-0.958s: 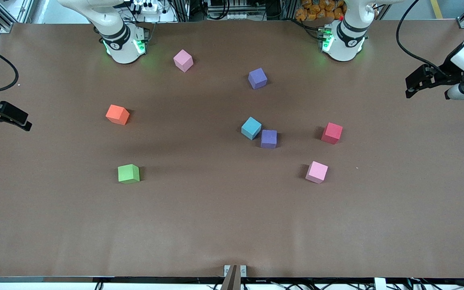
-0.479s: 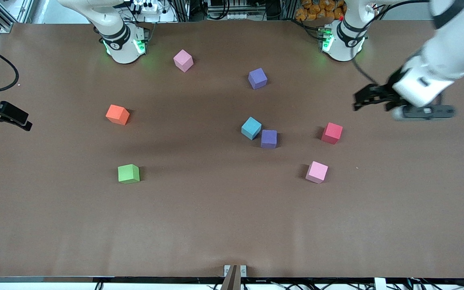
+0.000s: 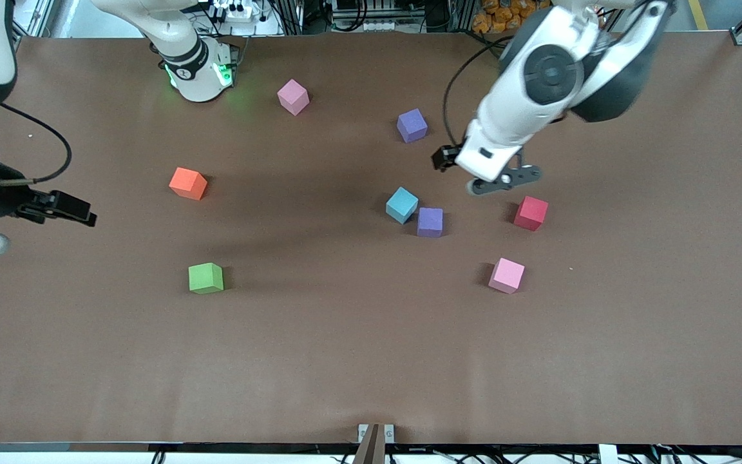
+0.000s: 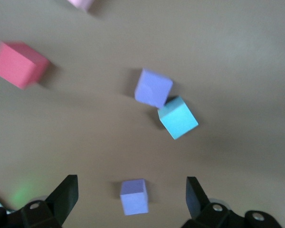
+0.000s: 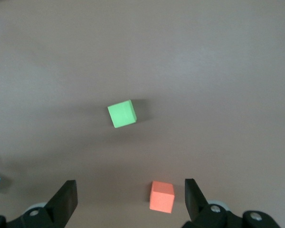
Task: Arrange blocks into number 1
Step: 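Reach the left gripper to the purple cube while the right gripper reaches the green cube, then grasp the purple cube with the left gripper while the right gripper grasps the green cube, then set the purple cube mid-table with the left gripper while the right gripper carries green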
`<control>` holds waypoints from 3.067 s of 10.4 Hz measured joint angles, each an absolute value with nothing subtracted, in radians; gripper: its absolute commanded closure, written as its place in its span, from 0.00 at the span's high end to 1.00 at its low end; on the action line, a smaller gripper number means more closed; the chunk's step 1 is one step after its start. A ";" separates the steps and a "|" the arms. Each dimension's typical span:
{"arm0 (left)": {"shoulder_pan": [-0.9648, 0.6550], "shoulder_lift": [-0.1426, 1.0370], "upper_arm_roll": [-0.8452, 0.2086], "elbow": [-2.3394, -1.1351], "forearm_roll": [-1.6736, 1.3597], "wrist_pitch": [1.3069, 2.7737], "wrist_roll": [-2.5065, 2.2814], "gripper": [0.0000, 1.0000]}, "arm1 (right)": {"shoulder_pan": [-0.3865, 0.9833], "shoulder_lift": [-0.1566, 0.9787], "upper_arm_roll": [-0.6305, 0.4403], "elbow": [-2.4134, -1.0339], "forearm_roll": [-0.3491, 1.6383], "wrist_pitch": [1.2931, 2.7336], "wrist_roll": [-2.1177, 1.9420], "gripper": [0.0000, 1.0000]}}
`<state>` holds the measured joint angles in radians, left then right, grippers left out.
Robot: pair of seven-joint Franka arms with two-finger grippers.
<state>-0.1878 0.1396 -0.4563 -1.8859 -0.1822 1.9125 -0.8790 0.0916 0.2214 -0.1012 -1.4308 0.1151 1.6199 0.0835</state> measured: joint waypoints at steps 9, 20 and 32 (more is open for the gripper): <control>-0.249 0.159 -0.684 -2.378 -0.411 2.440 -1.059 1.00 | 0.204 0.497 -0.100 -1.583 0.127 2.111 -0.097 1.00; -0.260 0.274 -0.749 -2.501 -0.411 2.621 -1.088 1.00 | 0.210 0.541 -0.106 -1.763 0.162 2.184 -0.112 1.00; -0.329 0.280 -0.828 -2.423 -0.198 2.650 -1.153 0.00 | 0.225 0.615 -0.108 -1.763 0.164 2.280 -0.127 0.38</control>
